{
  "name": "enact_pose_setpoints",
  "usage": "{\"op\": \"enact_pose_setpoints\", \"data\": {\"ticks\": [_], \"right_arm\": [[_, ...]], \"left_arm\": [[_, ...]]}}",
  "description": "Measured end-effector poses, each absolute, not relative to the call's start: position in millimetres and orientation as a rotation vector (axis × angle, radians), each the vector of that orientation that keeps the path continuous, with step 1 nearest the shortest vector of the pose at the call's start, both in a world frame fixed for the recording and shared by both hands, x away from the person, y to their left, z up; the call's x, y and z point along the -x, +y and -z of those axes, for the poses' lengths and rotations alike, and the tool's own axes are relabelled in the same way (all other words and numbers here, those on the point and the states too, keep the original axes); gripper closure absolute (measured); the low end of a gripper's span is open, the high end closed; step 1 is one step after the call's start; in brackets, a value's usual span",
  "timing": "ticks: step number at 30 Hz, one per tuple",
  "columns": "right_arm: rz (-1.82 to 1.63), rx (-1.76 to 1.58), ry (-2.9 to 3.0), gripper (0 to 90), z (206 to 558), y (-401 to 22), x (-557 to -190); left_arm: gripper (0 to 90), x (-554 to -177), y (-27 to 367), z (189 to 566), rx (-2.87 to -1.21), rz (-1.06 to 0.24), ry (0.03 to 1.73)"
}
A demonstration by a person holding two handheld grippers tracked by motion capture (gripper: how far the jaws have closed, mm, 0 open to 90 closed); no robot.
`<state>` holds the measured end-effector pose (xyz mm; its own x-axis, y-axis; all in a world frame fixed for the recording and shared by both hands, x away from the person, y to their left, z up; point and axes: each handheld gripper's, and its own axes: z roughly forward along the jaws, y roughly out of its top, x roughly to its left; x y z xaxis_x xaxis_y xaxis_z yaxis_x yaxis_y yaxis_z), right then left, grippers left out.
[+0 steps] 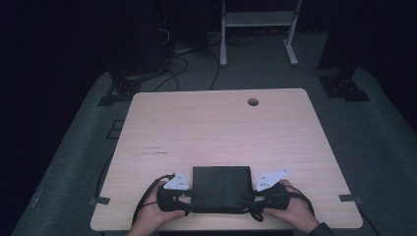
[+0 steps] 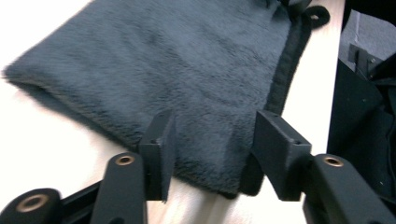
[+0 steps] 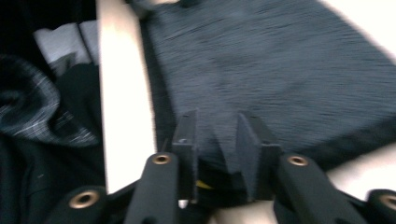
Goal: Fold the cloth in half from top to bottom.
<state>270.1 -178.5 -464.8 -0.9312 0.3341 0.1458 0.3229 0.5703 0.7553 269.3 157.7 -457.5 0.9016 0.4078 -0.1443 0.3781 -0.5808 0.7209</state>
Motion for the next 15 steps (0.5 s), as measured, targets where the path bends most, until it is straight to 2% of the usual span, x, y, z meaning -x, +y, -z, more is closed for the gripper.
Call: {"op": "enact_pose_setpoints", "data": {"ticks": [2, 5, 6, 10, 15], "right_arm": [[-1.344, -0.619, 2.729, 63.8, 462.3, -187.6, -274.4], [-1.334, -0.675, 2.661, 53.5, 461.2, -202.0, -281.5], [-1.320, -0.711, 2.633, 47.0, 461.4, -208.4, -284.4], [-1.267, -0.804, 2.561, 36.0, 463.5, -228.2, -292.4], [-1.231, -0.881, 2.517, 31.0, 465.6, -249.0, -297.4]], "left_arm": [[42.9, -271.0, 162.8, 456.6, -2.239, -0.074, 0.584], [34.9, -274.8, 174.3, 456.8, -2.227, -0.138, 0.631], [32.3, -275.4, 176.8, 457.0, -2.225, -0.154, 0.642], [24.0, -278.9, 190.8, 459.4, -2.249, -0.243, 0.684], [15.9, -285.0, 210.1, 462.7, -2.265, -0.330, 0.777]]}}
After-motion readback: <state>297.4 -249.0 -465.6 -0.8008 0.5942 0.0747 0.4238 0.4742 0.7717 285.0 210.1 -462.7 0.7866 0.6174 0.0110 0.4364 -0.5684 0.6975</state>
